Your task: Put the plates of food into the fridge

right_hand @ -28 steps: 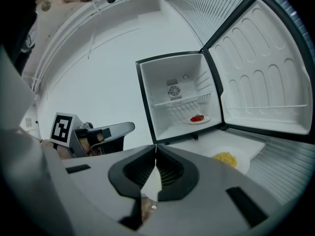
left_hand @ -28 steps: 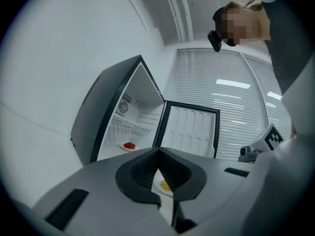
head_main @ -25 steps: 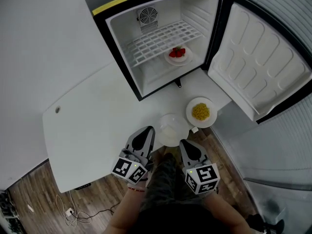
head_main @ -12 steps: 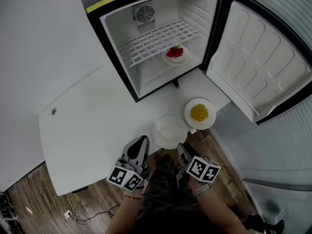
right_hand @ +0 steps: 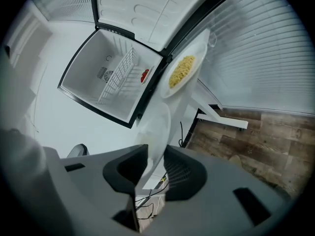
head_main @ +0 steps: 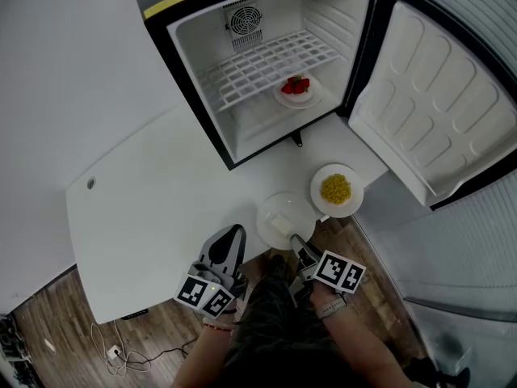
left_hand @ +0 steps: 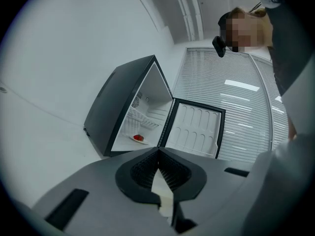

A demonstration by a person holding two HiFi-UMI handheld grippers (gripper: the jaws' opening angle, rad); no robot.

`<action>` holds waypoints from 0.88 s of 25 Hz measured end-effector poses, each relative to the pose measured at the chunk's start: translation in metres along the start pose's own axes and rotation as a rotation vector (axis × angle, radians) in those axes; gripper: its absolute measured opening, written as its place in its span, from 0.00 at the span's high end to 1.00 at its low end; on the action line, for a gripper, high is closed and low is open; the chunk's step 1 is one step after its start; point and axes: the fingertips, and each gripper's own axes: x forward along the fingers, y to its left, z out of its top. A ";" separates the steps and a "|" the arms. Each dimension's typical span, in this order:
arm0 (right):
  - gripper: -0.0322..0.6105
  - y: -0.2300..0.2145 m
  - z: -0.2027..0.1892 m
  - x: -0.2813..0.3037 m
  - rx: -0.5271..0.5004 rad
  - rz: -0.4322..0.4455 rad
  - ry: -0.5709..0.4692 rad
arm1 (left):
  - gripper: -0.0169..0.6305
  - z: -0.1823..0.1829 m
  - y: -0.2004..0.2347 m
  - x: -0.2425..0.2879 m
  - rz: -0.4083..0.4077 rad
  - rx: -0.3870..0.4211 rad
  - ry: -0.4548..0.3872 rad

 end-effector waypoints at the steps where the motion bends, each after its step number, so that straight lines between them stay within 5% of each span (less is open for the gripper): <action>1: 0.83 0.000 -0.001 0.000 0.016 0.002 -0.001 | 0.96 0.001 0.001 0.001 -0.002 0.001 0.001; 8: 0.93 0.014 0.004 -0.004 0.153 0.048 -0.024 | 0.96 0.007 0.008 0.012 0.000 0.004 0.001; 22: 0.93 0.053 0.055 0.015 0.129 0.093 -0.051 | 0.96 0.029 0.011 0.054 0.001 0.035 -0.037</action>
